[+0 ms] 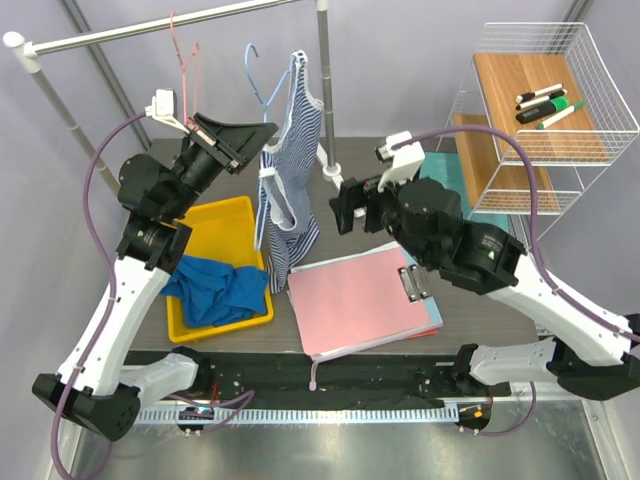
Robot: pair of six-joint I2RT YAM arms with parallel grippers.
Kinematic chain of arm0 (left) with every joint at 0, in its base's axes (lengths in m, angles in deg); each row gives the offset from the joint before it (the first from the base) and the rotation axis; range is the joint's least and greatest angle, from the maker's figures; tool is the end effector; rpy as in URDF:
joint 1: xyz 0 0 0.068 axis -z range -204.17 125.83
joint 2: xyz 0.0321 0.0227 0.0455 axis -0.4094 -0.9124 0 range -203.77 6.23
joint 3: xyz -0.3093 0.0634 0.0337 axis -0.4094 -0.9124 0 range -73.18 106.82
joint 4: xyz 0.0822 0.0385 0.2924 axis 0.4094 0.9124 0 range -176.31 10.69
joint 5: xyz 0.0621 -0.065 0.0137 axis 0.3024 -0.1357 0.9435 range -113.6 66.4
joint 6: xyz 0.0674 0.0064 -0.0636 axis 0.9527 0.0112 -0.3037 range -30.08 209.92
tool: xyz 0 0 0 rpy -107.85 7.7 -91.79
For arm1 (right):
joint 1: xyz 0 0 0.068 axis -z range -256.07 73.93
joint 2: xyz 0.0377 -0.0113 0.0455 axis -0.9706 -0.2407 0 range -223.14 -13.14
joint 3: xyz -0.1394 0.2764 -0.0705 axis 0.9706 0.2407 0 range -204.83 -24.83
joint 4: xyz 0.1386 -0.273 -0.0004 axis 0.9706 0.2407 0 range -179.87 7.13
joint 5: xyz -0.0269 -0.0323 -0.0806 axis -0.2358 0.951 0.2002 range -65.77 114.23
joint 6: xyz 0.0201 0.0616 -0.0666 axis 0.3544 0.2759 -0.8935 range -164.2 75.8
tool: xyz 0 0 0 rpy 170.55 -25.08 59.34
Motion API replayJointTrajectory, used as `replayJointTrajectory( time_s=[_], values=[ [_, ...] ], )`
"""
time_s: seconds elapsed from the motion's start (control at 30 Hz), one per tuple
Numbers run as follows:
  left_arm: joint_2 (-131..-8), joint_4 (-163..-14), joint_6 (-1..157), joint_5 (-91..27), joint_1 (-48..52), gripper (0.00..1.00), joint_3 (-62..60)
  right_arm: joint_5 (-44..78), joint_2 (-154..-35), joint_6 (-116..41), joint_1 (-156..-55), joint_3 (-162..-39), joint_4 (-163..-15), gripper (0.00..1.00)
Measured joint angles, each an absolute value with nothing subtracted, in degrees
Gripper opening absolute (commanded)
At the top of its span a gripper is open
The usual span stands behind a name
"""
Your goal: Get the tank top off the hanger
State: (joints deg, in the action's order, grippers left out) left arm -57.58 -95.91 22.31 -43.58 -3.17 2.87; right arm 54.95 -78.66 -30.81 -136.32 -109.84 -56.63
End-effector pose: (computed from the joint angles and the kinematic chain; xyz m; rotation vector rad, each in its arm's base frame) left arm 0.2677 -0.1334 0.5691 -0.2075 1.3538 -1.5355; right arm 0.1803 0.2295 0.5150 -0.3510 1.7632 0.4403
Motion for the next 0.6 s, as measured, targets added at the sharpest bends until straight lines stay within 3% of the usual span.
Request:
replayJointTrajectory(
  time_s=[0.33, 0.6],
  values=[
    [-43.3, -87.69, 21.63, -47.06, -3.17, 0.0, -1.44, 54.03, -97.94, -32.34, -130.29, -134.25, -53.9, 0.99],
    [-35.61, -82.12, 22.46, -48.59, -3.17, 0.0, -1.42, 45.97, -102.81, -32.85, -127.47, -139.39, -53.44, 0.9]
  ],
)
